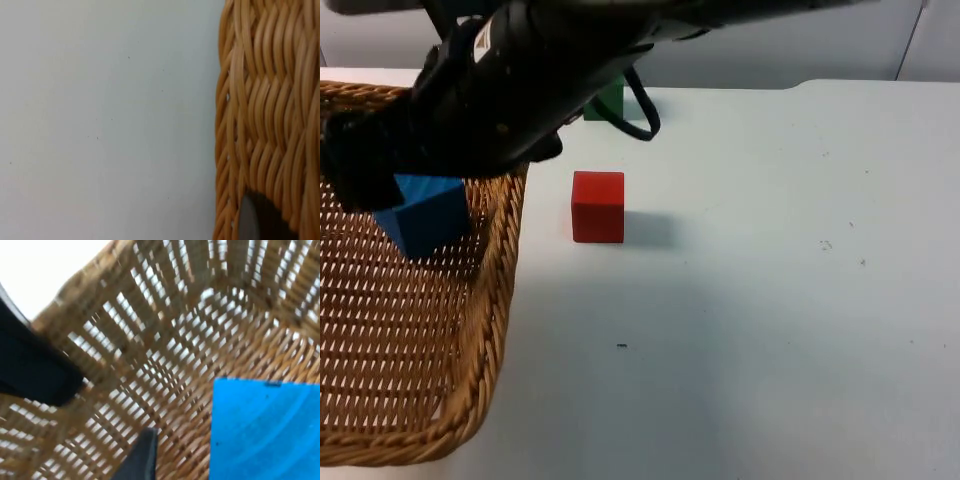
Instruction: Pick up the basket with the left hand and place the blue cube into the basket with the right hand.
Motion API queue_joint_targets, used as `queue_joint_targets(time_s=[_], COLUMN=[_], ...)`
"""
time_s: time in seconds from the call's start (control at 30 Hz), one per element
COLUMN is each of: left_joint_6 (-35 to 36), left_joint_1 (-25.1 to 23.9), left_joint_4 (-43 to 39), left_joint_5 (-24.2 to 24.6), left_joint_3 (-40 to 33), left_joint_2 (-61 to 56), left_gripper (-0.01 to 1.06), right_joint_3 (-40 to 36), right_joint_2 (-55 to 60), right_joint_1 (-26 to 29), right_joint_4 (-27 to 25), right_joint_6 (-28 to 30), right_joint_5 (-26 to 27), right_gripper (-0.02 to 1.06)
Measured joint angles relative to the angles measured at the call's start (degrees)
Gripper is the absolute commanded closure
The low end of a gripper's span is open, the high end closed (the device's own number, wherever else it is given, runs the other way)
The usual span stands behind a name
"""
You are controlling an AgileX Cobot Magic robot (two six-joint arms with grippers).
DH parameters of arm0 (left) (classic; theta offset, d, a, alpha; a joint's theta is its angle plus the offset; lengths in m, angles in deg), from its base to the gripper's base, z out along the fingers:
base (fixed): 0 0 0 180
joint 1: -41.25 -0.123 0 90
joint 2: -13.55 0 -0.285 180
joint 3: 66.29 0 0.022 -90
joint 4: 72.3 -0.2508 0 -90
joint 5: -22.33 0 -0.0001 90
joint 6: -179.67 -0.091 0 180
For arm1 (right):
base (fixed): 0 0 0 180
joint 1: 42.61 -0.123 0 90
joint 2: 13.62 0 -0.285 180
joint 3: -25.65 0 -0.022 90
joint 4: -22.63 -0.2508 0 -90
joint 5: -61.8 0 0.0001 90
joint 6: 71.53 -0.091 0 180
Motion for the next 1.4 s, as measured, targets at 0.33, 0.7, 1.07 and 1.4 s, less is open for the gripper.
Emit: queue_joint_targets(time_s=[0.33, 0.7, 1.07, 1.4], left_joint_6=[-0.28, -0.46, -0.89, -1.37], left_joint_1=[0.0, 0.0, 0.0, 0.0], left_joint_4=[0.1, 0.19, 0.19, 0.32], left_joint_5=[0.0, -0.37, -0.91, -7.67], left_joint_3=[-0.08, -0.08, -0.08, -0.08], left_joint_2=[0.0, 0.0, 0.0, 0.62], left_gripper=[1.05, 1.05, 1.05, 1.05], right_joint_3=[0.0, -4.08, -35.39, -52.15], right_joint_2=[-14.76, -29.37, -54.57, -74.54], right_joint_1=[0.0, 0.0, -0.02, -0.02], right_joint_4=[8.07, 11.8, 10.68, 10.68], right_joint_6=[1.51, 4.1, 4.46, 4.46], right_joint_5=[-8.89, -13.74, -0.69, 1.33], right_gripper=[0.12, 0.17, 0.17, 0.17])
